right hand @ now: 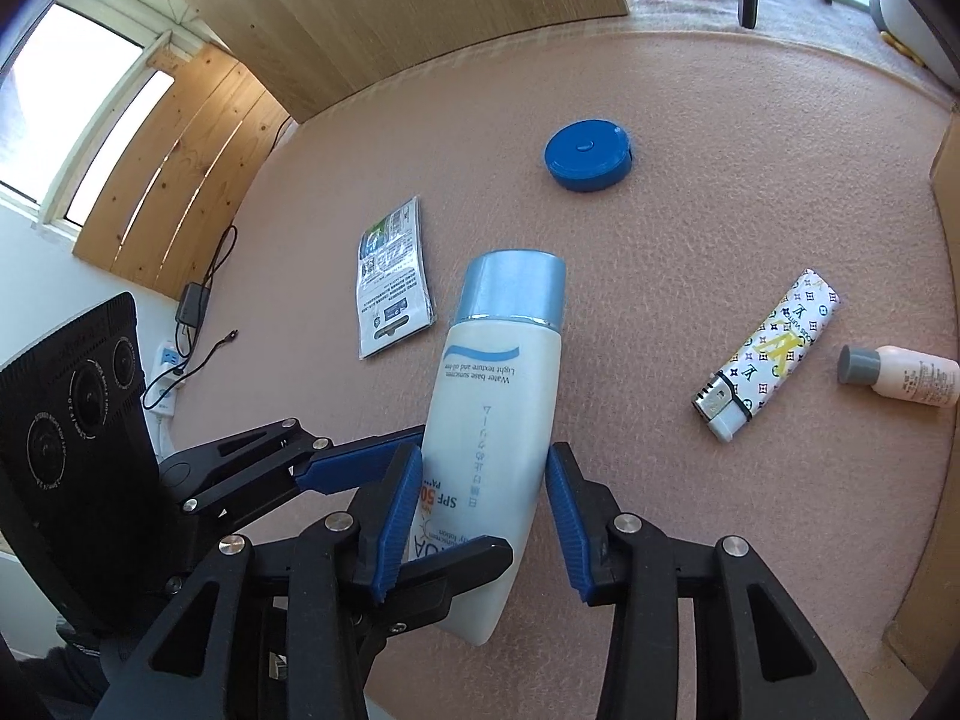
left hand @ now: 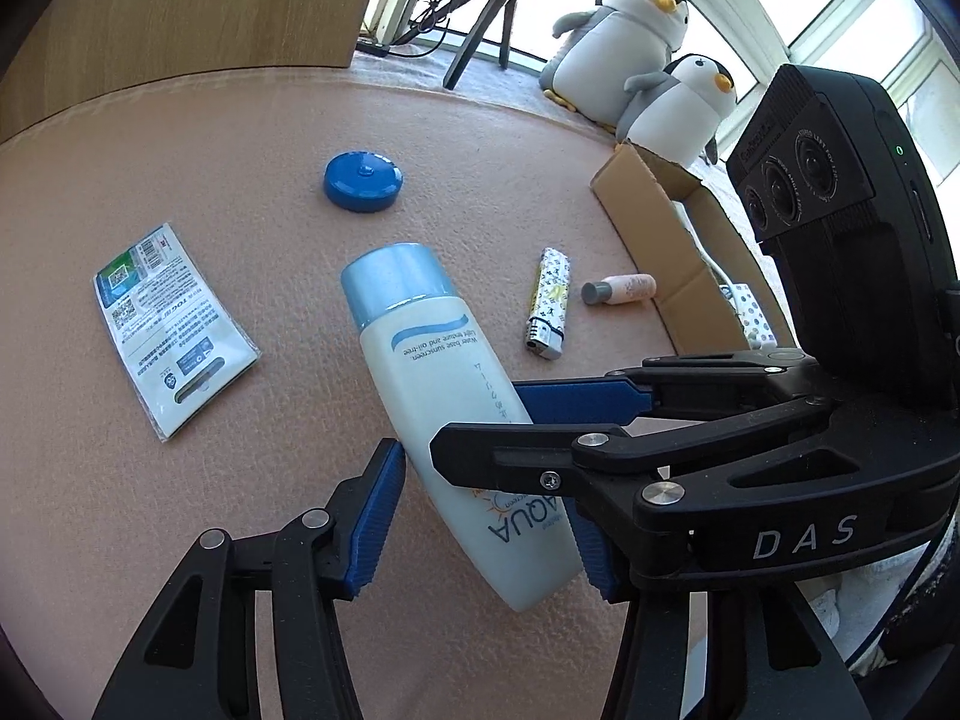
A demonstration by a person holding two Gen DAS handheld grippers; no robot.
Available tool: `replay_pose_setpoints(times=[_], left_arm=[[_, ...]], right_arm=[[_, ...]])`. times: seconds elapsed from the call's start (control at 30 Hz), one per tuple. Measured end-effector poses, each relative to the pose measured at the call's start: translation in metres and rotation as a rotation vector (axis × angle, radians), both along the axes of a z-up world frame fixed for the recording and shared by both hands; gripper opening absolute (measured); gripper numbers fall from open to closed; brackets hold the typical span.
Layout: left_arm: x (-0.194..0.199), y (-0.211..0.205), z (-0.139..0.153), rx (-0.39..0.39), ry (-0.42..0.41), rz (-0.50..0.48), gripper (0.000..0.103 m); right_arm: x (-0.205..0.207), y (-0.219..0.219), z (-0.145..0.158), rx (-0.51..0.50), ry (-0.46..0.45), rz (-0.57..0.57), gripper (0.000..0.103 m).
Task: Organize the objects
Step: 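Lift the AQUA bottle with both tools and carry it over the box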
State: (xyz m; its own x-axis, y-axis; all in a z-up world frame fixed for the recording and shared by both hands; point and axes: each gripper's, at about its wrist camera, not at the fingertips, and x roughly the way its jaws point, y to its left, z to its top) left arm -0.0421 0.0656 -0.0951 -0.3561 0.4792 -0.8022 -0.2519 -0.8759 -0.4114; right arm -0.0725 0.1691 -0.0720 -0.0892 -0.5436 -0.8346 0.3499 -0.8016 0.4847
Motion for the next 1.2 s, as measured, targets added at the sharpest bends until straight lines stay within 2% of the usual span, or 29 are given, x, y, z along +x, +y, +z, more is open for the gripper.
replay_pose_setpoints(times=[0.33,0.7,0.93,1.13,1.2], left_arm=[[-0.030,0.066,0.033,0.003,0.091,-0.119,0.056],[-0.058,0.161,0.061,0.025,0.175,-0.241,0.056],[-0.082,0.217,0.062,0.061,0.183,-0.264,0.056],[-0.099,0.246,0.058,0.053,0.189,-0.273,0.056],[-0.103,0.252,0.058,0.046,0.199,-0.259,0.056]], right_arm=[[-0.015,0.076,0.038,-0.007,0.091,-0.134,0.039],[-0.034,0.161,0.067,0.020,0.173,-0.286,0.039],[-0.051,0.209,0.068,0.036,0.189,-0.366,0.039],[-0.065,0.238,0.065,0.027,0.190,-0.412,0.040],[-0.066,0.246,0.067,0.042,0.201,-0.453,0.047]])
